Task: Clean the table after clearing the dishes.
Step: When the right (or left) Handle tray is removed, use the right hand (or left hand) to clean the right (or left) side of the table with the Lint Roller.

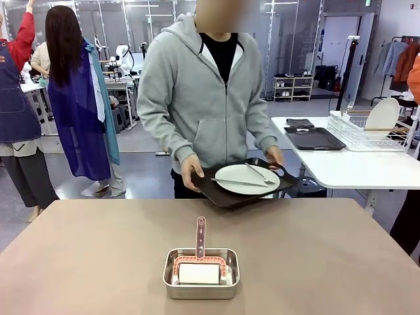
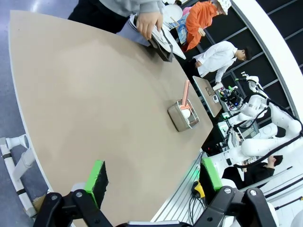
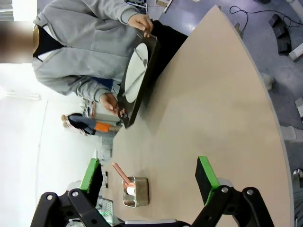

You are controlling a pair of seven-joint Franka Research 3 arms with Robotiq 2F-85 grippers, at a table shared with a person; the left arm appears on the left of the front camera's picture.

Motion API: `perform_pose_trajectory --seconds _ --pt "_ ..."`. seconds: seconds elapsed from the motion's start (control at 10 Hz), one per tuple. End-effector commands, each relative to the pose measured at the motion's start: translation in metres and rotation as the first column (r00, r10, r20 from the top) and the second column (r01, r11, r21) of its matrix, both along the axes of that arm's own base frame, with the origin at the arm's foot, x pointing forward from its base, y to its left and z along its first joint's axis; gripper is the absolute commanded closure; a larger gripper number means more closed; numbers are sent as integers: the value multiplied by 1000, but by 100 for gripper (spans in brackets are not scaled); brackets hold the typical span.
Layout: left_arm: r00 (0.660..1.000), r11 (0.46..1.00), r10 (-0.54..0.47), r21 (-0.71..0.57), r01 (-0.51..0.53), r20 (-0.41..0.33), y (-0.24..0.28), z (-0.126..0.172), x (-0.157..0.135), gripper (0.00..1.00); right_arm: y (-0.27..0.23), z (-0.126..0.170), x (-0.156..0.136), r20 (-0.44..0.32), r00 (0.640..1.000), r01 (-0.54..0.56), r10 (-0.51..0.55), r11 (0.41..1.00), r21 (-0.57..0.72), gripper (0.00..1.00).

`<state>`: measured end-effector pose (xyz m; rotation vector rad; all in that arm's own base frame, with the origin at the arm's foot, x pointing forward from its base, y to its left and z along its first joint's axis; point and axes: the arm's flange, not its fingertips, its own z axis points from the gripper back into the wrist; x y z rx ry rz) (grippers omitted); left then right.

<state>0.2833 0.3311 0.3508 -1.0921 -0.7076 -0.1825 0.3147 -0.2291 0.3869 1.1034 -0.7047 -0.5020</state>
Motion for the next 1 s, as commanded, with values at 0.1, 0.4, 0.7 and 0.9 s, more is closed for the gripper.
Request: perform_pose_trajectory --seconds 0.1,0.4,0.7,0.9 --pt "1000 1000 -9 7 9 -2 -2 3 -6 1 94 79 74 -51 968 -248 244 925 -289 0" --pt "1000 1000 -9 7 9 -2 -2 3 -6 1 231 141 149 -157 857 -490 490 686 -538 0" --pt "1000 1000 -9 7 9 -2 -2 3 -6 1 382 150 180 -297 662 -655 688 338 -676 0" --pt "1000 1000 -9 7 9 -2 -2 3 -6 1 463 119 172 -436 483 -731 759 76 -678 0"
